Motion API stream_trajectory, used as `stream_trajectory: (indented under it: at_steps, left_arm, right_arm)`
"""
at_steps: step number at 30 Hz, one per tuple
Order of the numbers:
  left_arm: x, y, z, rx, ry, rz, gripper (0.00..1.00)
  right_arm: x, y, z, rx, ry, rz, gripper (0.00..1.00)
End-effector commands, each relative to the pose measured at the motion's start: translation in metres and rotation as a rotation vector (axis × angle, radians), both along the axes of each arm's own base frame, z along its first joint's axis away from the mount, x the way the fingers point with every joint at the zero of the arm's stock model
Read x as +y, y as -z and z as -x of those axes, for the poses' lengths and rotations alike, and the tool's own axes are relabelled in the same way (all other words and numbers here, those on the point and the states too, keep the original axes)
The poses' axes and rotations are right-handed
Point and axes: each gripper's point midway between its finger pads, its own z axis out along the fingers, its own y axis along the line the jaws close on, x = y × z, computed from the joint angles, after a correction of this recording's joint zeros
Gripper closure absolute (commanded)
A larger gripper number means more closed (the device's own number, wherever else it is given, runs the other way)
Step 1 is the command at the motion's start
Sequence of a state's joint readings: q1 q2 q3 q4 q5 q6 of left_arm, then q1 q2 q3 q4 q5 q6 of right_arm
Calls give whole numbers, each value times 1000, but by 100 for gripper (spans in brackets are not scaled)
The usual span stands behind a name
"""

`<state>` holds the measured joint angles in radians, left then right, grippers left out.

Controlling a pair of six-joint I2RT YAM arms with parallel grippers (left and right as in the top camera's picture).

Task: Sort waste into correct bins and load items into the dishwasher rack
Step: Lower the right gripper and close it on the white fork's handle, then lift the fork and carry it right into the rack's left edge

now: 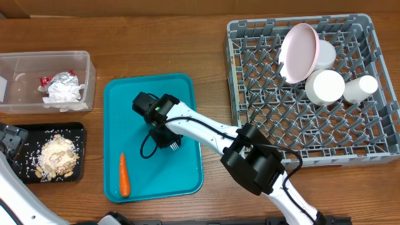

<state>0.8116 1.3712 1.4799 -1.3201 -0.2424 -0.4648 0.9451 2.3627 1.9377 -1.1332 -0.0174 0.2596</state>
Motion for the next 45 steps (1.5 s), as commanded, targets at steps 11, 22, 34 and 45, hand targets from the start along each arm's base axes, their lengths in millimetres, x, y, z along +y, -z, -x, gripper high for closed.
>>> stream_trajectory:
  at_steps: [11, 22, 34, 45]
  left_arm:
    - [2, -6, -3, -19, -9, -9, 0]
    - [2, -6, -3, -19, -9, -9, 0]
    - [2, -6, -3, -19, -9, -9, 0]
    - [2, -6, -3, -19, -9, -9, 0]
  right_arm:
    - [0, -12, 11, 99, 13, -15, 96]
    - [-9, -65, -27, 62, 85, -64, 96]
    - [-114, -149, -131, -106, 326, -73, 96]
    - [-234, -162, -192, -152, 468, -60, 96]
